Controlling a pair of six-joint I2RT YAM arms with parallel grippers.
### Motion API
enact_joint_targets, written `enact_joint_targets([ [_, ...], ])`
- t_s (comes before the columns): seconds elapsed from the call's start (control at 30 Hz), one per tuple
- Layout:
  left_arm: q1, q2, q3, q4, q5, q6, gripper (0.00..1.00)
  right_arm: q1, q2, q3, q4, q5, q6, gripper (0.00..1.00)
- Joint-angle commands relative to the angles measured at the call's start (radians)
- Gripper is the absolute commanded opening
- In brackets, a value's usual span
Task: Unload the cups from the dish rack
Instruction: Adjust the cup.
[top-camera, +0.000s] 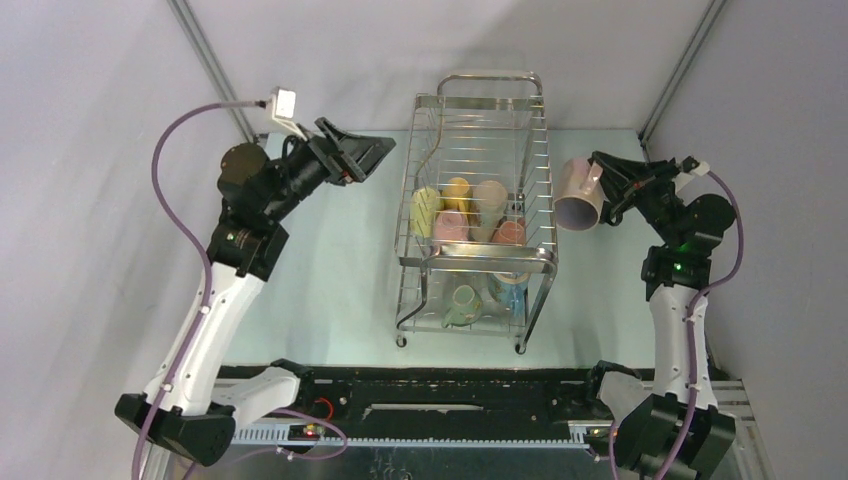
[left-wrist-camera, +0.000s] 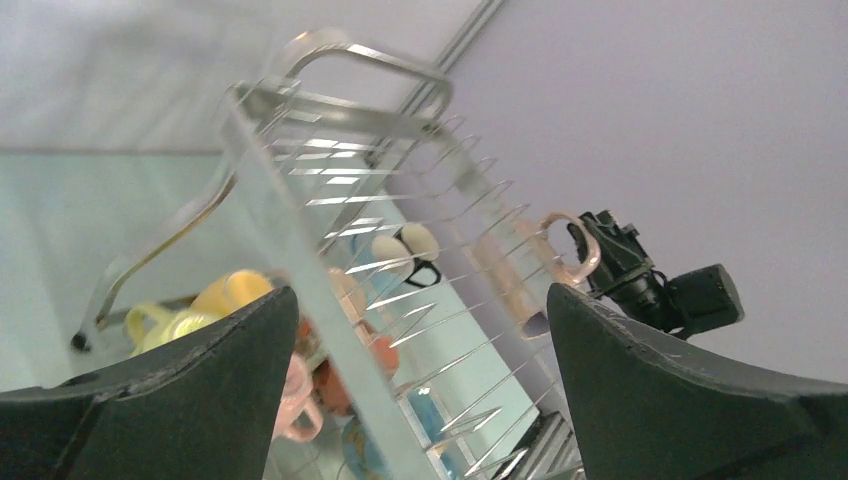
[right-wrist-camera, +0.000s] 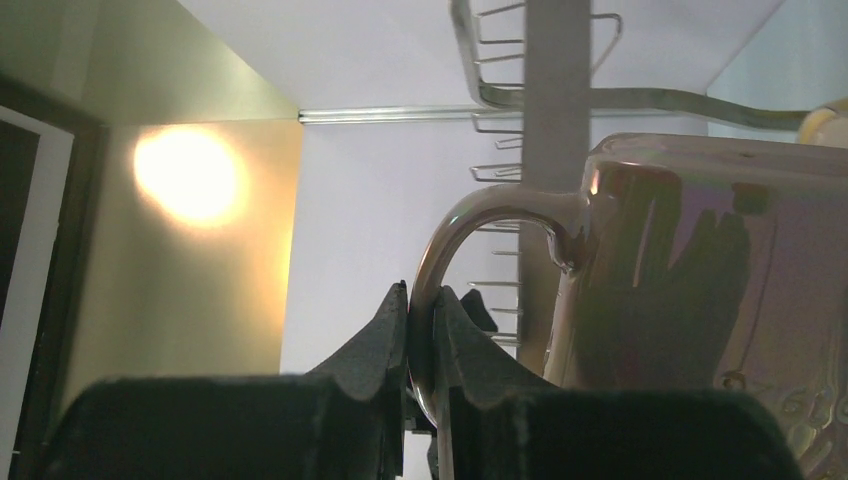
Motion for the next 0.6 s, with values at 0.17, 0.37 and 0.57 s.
enact_joint_targets([
  [0.17,-0.195,0.123,0.31,-0.078,-0.126,0.209,1.0,0.027,0.036,0.22,0.024,0.084,0.065,0.0],
  [0.37,-0.302,0.228,0.483,-0.114,-0.172,0.323,0.98,0.023,0.06,0.337,-0.03,0.095,0.074,0.0],
  [0.57,-0.399,0.336,0.612,-0.149,-0.232,0.423,0.96,0.005,0.085,0.43,-0.043,0.104,0.102,0.0],
])
